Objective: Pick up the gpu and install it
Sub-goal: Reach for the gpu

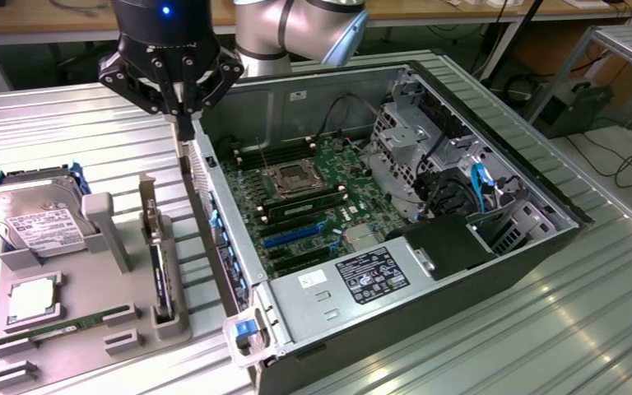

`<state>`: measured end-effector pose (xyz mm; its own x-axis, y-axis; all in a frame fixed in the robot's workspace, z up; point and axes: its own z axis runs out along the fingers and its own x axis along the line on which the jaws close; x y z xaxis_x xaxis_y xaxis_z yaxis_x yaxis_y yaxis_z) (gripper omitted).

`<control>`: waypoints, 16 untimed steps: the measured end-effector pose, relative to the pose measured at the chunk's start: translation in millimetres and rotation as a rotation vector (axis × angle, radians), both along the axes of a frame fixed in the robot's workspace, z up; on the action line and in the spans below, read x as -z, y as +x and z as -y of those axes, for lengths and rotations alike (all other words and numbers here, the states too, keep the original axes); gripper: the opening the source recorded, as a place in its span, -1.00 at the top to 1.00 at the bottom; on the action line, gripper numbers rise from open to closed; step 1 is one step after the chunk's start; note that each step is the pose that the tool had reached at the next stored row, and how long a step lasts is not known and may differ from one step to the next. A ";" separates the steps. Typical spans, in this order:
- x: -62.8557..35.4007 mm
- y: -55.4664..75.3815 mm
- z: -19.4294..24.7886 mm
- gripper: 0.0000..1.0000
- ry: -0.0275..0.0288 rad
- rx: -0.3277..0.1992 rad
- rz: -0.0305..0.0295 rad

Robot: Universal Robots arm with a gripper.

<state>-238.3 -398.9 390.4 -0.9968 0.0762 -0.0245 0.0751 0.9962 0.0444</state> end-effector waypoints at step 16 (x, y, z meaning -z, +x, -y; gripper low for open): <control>0.4 -8.1 0.0 0.79 0.0000 0.000 0.0000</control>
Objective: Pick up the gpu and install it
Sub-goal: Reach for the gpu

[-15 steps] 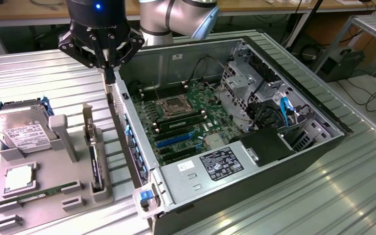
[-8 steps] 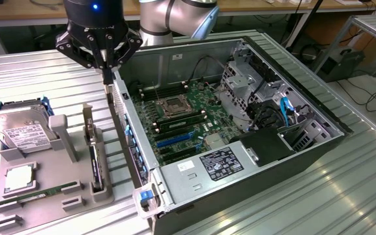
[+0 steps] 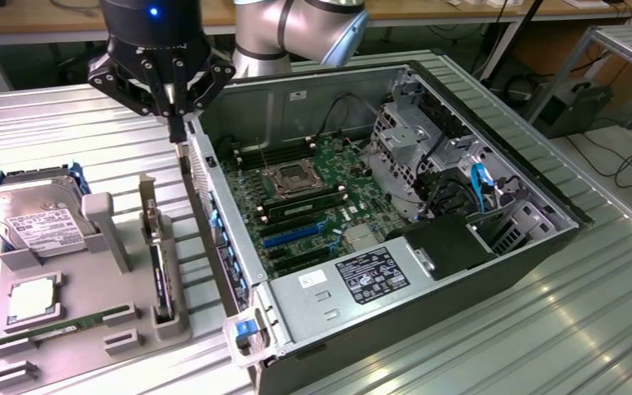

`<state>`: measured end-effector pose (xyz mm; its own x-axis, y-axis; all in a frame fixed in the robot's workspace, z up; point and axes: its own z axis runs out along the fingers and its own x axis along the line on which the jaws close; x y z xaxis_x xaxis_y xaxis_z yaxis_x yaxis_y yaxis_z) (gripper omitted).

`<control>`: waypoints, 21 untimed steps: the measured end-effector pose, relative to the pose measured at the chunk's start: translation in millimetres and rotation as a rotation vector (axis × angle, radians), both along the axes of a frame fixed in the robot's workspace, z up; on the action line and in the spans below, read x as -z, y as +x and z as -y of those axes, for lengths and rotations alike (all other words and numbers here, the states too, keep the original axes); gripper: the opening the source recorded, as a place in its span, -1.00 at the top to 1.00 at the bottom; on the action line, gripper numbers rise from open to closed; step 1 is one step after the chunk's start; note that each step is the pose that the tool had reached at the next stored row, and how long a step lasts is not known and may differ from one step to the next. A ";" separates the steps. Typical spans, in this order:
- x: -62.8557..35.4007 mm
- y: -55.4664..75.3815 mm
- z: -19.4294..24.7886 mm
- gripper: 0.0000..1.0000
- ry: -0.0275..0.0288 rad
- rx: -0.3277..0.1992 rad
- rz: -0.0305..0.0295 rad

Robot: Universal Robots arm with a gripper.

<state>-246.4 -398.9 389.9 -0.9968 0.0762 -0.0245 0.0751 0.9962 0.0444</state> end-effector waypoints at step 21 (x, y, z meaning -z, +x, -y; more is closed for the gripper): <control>0.7 -18.1 0.0 0.79 0.0000 0.000 0.0000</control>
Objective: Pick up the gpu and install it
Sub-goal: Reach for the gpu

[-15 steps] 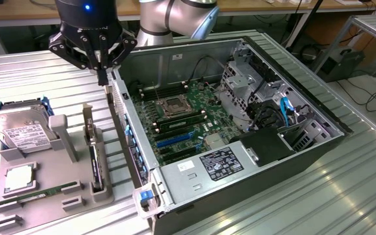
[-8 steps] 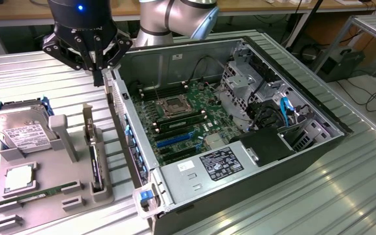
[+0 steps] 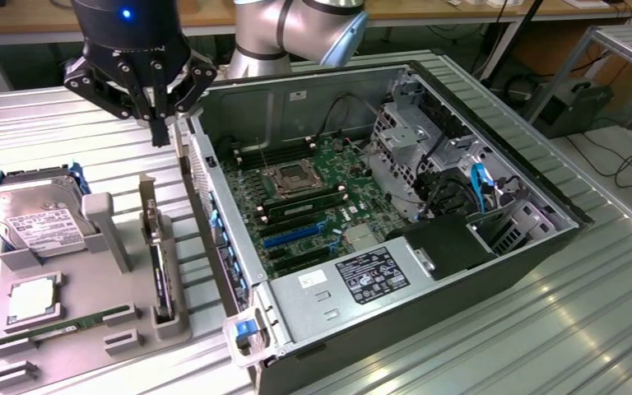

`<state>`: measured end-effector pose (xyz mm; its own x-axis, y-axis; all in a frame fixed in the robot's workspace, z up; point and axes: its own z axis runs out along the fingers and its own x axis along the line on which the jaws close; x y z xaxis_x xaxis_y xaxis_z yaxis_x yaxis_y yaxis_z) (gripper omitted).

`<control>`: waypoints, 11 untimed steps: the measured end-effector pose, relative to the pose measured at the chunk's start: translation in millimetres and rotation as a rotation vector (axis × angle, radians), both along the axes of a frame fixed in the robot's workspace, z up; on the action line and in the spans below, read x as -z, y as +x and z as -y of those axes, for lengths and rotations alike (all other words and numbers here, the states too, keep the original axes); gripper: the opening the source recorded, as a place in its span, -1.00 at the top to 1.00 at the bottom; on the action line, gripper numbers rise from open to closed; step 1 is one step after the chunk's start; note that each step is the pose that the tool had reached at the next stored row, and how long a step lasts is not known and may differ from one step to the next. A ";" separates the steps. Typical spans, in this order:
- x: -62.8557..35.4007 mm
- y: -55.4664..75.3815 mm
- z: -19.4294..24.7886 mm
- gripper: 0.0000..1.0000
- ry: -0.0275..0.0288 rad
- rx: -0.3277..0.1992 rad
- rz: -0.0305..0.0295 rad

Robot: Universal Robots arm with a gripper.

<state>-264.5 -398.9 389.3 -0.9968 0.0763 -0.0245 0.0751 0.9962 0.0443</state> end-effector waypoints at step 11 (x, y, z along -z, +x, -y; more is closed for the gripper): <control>0.0 -0.4 1.4 0.79 0.0000 0.000 -0.0001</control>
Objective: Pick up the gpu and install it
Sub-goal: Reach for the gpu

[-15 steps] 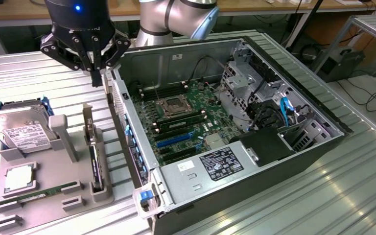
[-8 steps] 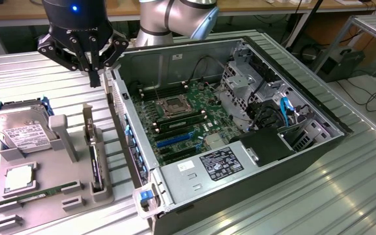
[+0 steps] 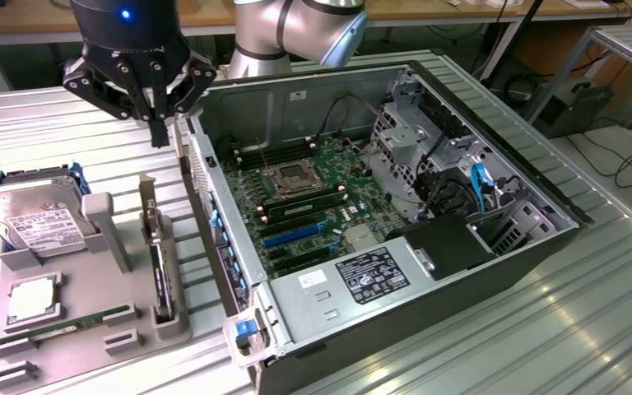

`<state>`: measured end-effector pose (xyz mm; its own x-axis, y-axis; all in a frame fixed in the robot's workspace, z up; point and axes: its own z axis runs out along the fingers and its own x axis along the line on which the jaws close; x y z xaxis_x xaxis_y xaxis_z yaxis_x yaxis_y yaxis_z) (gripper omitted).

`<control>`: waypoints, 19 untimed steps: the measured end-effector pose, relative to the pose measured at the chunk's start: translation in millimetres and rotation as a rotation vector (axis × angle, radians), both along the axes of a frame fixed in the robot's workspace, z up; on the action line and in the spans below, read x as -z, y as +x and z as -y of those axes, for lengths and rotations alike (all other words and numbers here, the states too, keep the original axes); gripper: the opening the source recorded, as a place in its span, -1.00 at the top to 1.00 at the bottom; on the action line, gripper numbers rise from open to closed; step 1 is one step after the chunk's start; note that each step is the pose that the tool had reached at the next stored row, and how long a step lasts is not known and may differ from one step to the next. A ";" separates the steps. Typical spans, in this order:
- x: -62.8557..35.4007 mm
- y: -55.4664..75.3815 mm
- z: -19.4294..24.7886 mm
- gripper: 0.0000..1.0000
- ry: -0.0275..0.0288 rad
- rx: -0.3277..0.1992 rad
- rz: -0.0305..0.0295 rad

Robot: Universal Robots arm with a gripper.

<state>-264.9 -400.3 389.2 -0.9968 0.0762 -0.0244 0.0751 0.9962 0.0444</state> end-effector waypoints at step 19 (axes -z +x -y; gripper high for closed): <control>0.4 0.0 9.4 0.79 0.0000 0.000 0.0000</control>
